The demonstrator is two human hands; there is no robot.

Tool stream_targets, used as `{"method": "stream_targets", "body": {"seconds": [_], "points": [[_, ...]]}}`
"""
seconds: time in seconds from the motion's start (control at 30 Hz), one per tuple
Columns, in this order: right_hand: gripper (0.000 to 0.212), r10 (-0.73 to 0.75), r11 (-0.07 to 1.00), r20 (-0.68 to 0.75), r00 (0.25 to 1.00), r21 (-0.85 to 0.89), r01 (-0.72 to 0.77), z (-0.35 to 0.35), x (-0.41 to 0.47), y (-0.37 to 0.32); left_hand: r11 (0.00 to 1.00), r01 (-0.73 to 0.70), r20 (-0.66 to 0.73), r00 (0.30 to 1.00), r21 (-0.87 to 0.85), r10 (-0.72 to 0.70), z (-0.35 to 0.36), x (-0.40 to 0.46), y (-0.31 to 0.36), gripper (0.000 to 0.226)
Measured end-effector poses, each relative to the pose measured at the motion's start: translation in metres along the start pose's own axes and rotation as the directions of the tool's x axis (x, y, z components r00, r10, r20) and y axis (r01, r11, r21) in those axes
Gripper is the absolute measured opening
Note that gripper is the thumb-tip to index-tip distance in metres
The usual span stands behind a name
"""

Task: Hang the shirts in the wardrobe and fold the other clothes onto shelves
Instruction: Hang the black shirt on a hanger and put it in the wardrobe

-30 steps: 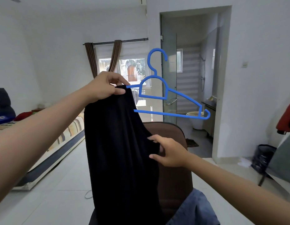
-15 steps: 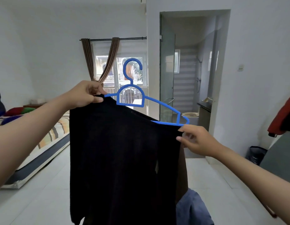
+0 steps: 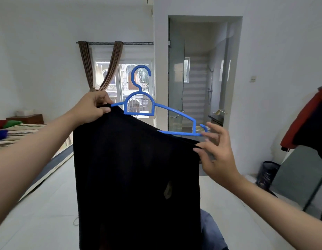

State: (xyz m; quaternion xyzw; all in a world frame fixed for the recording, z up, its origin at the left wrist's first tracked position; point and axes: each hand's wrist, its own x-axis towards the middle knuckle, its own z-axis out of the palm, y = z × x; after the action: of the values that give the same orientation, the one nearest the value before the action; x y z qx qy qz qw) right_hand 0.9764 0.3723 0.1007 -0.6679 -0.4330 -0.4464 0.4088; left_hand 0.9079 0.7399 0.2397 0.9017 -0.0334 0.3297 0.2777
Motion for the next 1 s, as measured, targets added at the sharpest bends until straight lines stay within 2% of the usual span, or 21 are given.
{"method": "stream_targets", "body": {"seconds": [0.1, 0.2, 0.3, 0.43, 0.63, 0.77, 0.87, 1.0], "points": [[0.005, 0.2, 0.979, -0.058, 0.978, 0.063, -0.196, 0.002, -0.004, -0.005, 0.999, -0.006, -0.066, 0.998, -0.032, 0.004, 0.01, 0.001, 0.002, 0.032], [0.02, 0.314, 0.947, -0.078, 0.946, 0.099, -0.306, 0.003, -0.001, -0.005, 0.998, -0.025, -0.1, 0.995, -0.055, 0.019, 0.017, 0.002, 0.004, 0.026], [0.02, 0.296, 0.952, -0.064, 0.953, 0.105, -0.288, 0.002, 0.001, -0.002, 0.998, -0.042, -0.112, 0.993, -0.046, 0.037, 0.02, 0.001, 0.009, 0.017], [0.022, 0.31, 0.946, -0.038, 0.95, 0.111, -0.304, 0.001, 0.001, -0.002, 0.994, -0.036, -0.108, 0.994, -0.105, 0.025, 0.021, -0.003, 0.009, 0.027], [0.023, 0.333, 0.938, -0.071, 0.94, 0.129, -0.323, 0.001, 0.003, 0.001, 0.992, -0.002, -0.04, 0.999, -0.126, -0.003, 0.019, -0.009, 0.005, 0.026], [0.025, 0.297, 0.953, -0.088, 0.951, 0.087, -0.29, -0.004, 0.004, 0.003, 0.992, 0.009, -0.006, 1.0, -0.123, -0.01, 0.02, -0.014, 0.011, 0.02], [0.021, 0.26, 0.965, -0.108, 0.96, 0.063, -0.255, -0.007, 0.006, 0.004, 0.99, 0.011, -0.034, 0.999, -0.143, -0.016, 0.021, -0.014, 0.013, 0.019], [0.024, 0.259, 0.961, -0.097, 0.961, 0.128, -0.246, -0.012, 0.01, 0.002, 0.979, 0.014, -0.101, 0.994, -0.202, -0.035, 0.023, -0.01, 0.014, 0.019]]}}
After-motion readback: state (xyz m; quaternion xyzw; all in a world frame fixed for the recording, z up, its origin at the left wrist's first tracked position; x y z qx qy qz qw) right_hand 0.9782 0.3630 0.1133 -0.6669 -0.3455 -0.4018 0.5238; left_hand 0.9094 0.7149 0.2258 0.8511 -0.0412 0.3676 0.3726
